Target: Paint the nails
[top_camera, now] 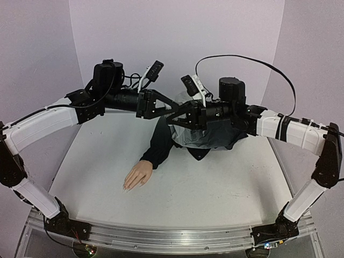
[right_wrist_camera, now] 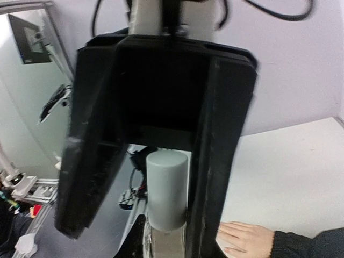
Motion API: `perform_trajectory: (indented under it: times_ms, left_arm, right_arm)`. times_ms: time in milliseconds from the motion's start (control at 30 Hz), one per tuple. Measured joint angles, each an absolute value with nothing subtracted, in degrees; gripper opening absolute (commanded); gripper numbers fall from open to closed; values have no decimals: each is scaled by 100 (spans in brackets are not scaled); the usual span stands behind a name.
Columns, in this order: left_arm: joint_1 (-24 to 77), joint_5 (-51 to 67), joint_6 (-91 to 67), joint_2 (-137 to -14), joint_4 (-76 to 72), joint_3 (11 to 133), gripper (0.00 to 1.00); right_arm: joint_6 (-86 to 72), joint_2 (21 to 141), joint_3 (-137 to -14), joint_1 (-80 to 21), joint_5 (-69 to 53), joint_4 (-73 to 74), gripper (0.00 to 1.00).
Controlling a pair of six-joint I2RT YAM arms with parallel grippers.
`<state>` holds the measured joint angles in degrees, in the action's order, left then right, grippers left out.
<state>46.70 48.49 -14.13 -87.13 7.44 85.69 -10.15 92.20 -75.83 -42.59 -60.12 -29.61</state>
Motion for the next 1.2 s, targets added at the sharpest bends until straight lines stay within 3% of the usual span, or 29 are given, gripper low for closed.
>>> perform_trajectory:
  times_ms: [33,100,233,467,667,933,1200]
  left_arm:
    - [4657,4681,-1439,-8637,757,8486,84]
    - [4630,4278,-1511,-8479,784,8329,96]
    - [4598,3520,-1756,-8204,886,8173,98]
    - [4598,2263,-2449,-8145,1313,8294,77]
    - [4595,1859,-2812,-8512,1522,8567,62]
    - [4595,1787,-3046,-8807,1621,8731,33]
    - [4595,1822,-3183,-8849,1651,8731,11]
  right_arm:
    - [-961,9170,-7491,-4257,-5621,-2958,0]
    - [-875,9150,-7413,-4246,-5076,-2930,0]
    - [-738,9150,-7369,-4241,-4053,-2777,0]
    - [-587,9148,-7367,-4309,-2519,-2652,0]
    - [-307,9150,-7376,-4722,-1581,-2519,0]
    - [-139,9150,-7389,-5037,-1142,-2443,0]
    - [-132,9153,-7404,-5094,-902,-2440,0]
